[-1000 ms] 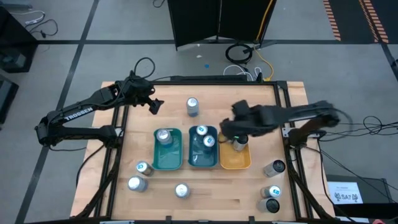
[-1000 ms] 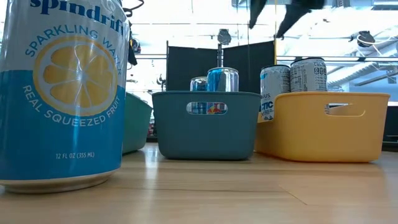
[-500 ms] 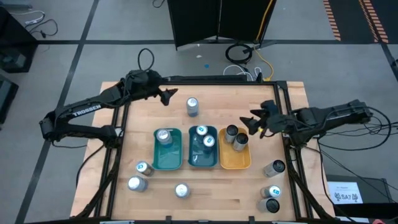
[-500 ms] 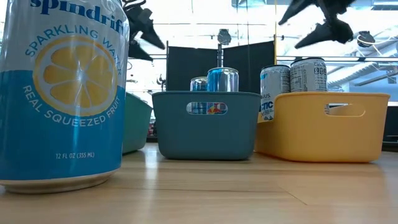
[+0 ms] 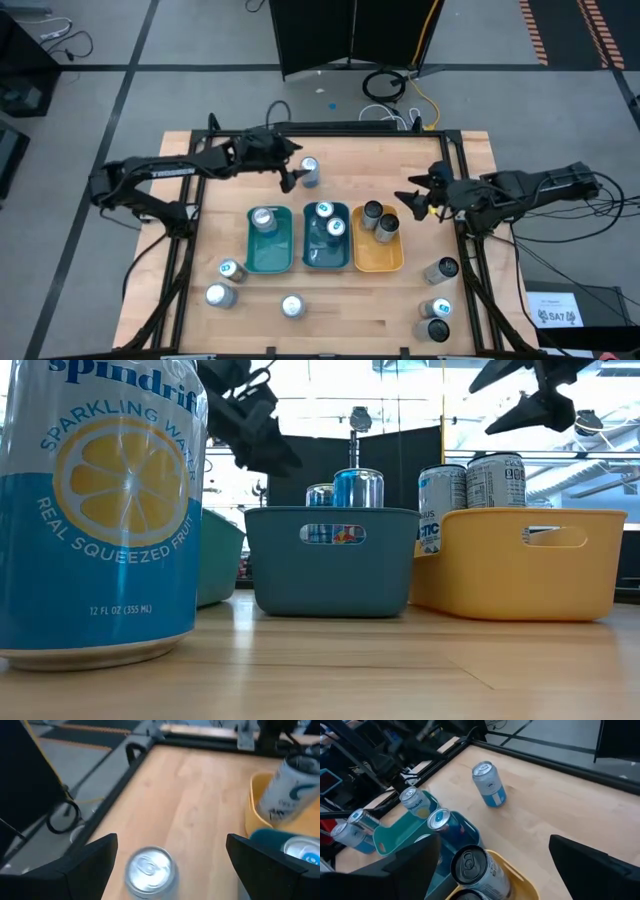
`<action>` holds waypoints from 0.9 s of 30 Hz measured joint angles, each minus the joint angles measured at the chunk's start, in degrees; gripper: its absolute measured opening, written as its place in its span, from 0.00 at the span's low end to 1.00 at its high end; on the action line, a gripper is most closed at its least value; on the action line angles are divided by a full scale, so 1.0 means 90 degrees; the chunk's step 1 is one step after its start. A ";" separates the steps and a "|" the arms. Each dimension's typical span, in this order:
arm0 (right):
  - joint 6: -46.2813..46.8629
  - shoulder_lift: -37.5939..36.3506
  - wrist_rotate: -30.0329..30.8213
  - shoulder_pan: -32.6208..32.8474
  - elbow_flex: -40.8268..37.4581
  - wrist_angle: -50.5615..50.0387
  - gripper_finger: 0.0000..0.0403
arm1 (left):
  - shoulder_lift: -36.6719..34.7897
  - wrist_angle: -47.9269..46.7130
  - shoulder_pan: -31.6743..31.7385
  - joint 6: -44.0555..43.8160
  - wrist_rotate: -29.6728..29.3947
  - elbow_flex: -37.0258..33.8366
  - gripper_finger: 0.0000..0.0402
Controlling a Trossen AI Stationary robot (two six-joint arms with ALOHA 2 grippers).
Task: Sort soda cans
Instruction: Put the blue-white soda can into the green bin
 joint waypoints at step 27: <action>0.0181 -0.0117 0.0002 0.0000 0.0001 0.0029 0.90 | 0.1560 -0.0341 0.0014 -0.0337 -0.0627 0.0386 0.95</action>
